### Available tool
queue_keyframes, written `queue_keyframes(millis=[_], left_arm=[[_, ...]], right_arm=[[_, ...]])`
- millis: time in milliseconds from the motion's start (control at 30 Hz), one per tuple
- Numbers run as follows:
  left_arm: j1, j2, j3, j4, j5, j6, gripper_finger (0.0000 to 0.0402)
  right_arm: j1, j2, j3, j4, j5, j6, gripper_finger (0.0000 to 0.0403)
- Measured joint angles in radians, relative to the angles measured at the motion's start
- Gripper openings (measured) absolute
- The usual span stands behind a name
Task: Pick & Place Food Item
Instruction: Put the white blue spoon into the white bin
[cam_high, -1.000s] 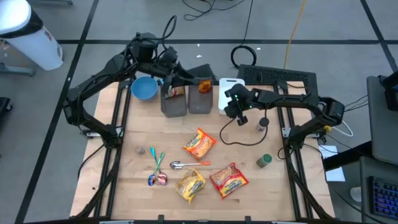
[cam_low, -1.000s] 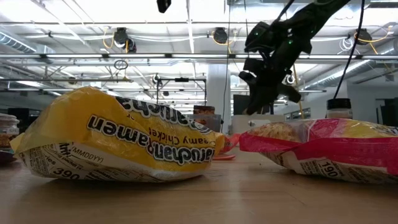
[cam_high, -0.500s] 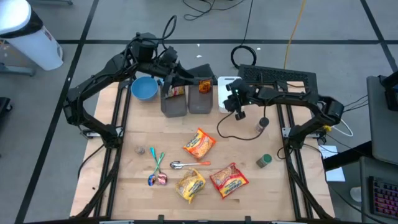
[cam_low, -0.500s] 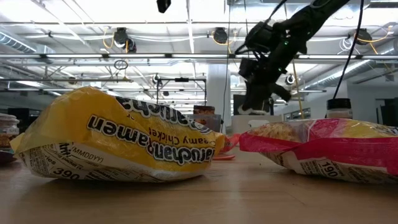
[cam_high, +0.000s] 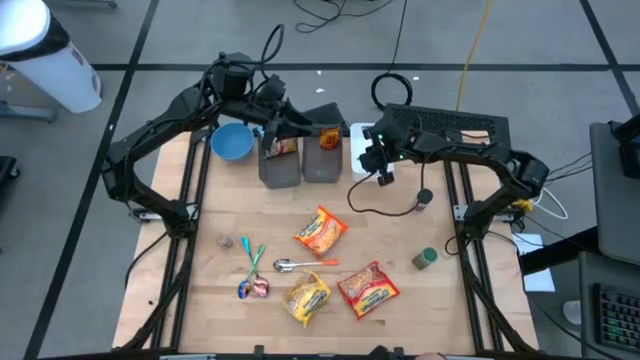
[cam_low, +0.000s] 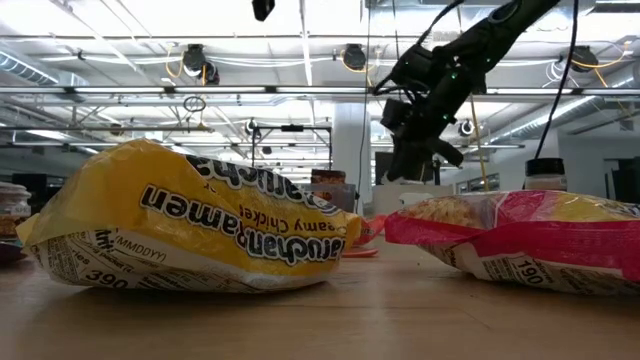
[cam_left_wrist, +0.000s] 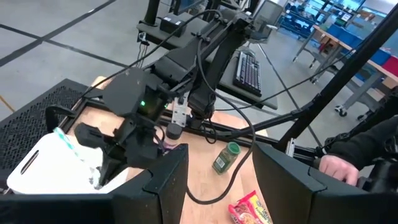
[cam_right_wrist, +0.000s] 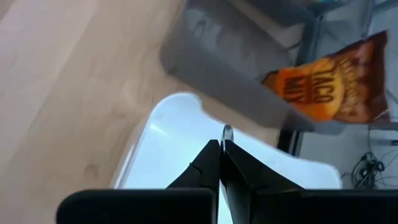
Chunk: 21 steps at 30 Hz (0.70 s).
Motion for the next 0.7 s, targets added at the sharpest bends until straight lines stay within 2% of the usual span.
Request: queue_keyframes(millis=[433,700], left_arm=[[0.000,0.002,0.000,0.002,-0.008,-0.001,0.0186],[0.000,0.002,0.000,0.000,-0.008,-0.010,0.0186]], right_arm=[[0.013,0.057,-0.001,0.000,-0.027,-0.003,0.0000],[0.025,0.128,0.000,0.022,0.026,0.003,0.0000]])
